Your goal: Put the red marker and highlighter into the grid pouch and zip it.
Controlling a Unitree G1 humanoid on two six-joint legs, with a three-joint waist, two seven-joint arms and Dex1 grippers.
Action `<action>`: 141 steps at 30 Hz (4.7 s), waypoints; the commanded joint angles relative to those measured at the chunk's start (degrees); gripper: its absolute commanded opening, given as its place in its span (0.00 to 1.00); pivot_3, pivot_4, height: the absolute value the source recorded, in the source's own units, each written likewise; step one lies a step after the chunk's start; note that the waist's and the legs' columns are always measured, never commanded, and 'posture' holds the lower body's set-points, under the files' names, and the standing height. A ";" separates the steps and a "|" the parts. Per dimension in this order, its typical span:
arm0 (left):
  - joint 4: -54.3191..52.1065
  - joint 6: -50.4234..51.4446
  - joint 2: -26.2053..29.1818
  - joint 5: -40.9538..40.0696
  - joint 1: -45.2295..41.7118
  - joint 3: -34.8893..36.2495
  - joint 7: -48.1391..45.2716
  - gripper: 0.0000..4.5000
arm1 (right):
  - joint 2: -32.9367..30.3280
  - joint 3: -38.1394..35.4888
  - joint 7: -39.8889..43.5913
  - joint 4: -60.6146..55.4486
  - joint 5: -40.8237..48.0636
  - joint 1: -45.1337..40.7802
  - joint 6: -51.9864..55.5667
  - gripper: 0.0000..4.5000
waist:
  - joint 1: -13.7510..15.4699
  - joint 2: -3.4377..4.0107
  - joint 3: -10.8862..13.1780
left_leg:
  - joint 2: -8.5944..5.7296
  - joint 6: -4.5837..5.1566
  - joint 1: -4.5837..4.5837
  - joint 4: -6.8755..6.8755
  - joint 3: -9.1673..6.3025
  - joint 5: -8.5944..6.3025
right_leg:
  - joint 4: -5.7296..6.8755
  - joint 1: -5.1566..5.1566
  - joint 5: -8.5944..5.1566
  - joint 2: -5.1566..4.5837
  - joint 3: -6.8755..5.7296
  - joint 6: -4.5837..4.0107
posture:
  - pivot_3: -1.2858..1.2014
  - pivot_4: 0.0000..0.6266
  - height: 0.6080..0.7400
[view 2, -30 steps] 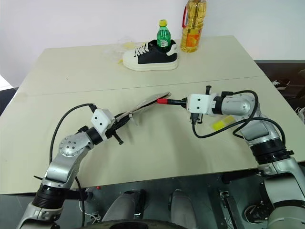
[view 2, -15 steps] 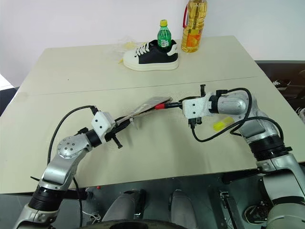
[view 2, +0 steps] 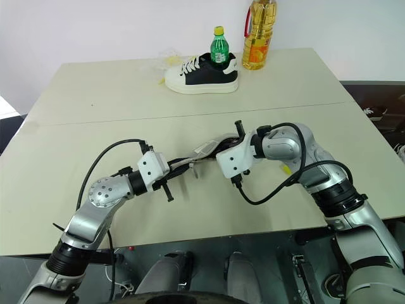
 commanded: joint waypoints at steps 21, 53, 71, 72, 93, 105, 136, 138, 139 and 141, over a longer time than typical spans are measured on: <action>10.80 -4.57 -5.74 5.76 -3.63 -2.60 6.96 0.00 | 15.18 -51.97 -55.13 2.68 19.94 -7.76 97.04 0.99 | 0.68 0.05 -0.21 | 0.01 -0.03 -0.15 0.02 0.01 0.04 | 0.14 -0.20 0.03 -0.03 0.04 -0.06 | 0.52 0.24 0.99; 8.84 -5.06 -4.35 3.51 -2.50 2.73 7.38 0.00 | -0.13 -10.86 -23.09 -15.52 9.46 5.23 48.34 0.19 | -1.09 0.29 -0.22 | -0.06 0.13 -0.08 -0.09 0.02 -0.03 | 0.06 -0.09 -0.13 0.15 -0.09 0.21 | 0.52 0.24 0.99; 3.64 -2.79 -1.62 -0.17 -0.06 2.70 2.83 0.00 | -6.49 -5.72 -12.88 -4.74 3.27 7.87 14.26 0.19 | 0.03 -0.11 0.03 | -0.02 0.09 0.10 0.00 -0.03 -0.07 | -0.07 0.19 -0.14 -0.03 -0.02 0.20 | 0.52 0.24 0.99; 3.73 -2.88 -1.50 0.02 -0.06 2.59 2.73 0.00 | -6.32 -5.79 -12.61 -4.74 3.05 7.81 14.23 0.19 | 0.16 -0.11 0.03 | -0.03 0.09 0.10 0.00 -0.02 -0.07 | -0.07 0.18 -0.14 -0.03 -0.01 0.19 | 0.52 0.24 0.99; 1.09 -3.21 -0.69 0.77 -2.41 -1.83 -2.39 0.00 | -3.07 0.10 -6.43 -10.14 -6.46 5.08 5.79 0.19 | 0.57 -0.11 0.03 | -0.02 0.09 0.09 0.01 -0.03 -0.07 | -0.10 0.18 -0.15 -0.02 -0.02 0.18 | 0.52 0.24 0.99; 1.53 1.36 -2.97 -2.68 -2.50 3.00 1.18 0.00 | -2.20 -9.80 -0.51 -11.28 8.62 2.72 15.29 0.94 | 0.63 -0.11 0.04 | -0.04 0.09 0.09 0.02 -0.05 -0.07 | -0.09 0.20 -0.14 -0.02 -0.02 0.18 | 0.52 0.24 0.99; 5.68 21.25 -21.98 -19.27 -11.65 10.93 15.04 0.00 | 17.78 -16.27 -23.59 -12.42 38.21 3.36 66.44 0.07 | 0.53 -0.32 0.05 | -0.10 0.06 0.01 0.06 -0.12 -0.04 | 0.00 0.12 -0.11 -0.01 -0.09 0.17 | 0.52 0.24 0.99; 5.63 21.09 -21.82 -19.13 -11.51 11.04 15.24 0.00 | 17.49 -16.40 -23.75 -11.92 38.14 3.03 66.18 0.00 | 0.54 -0.32 0.05 | -0.10 0.06 0.01 0.06 -0.12 -0.04 | 0.01 0.11 -0.11 0.00 -0.09 0.17 | 0.52 0.24 0.99; 5.60 21.03 -21.76 -19.10 -11.45 11.12 15.31 0.00 | 17.33 -16.41 -23.79 -11.78 38.09 2.90 66.03 0.00 | 0.56 -0.32 0.05 | -0.10 0.06 0.01 0.06 -0.12 -0.04 | 0.01 0.11 -0.11 0.00 -0.09 0.17 | 0.52 0.24 0.99; 5.40 20.30 -20.53 -17.90 -11.06 10.82 14.97 0.00 | 15.64 -17.29 -24.18 -10.28 36.73 1.87 64.45 0.00 | 0.57 -0.32 0.05 | -0.10 0.06 0.01 0.05 -0.12 -0.04 | 0.01 0.12 -0.11 -0.01 -0.09 0.17 | 0.52 0.24 0.99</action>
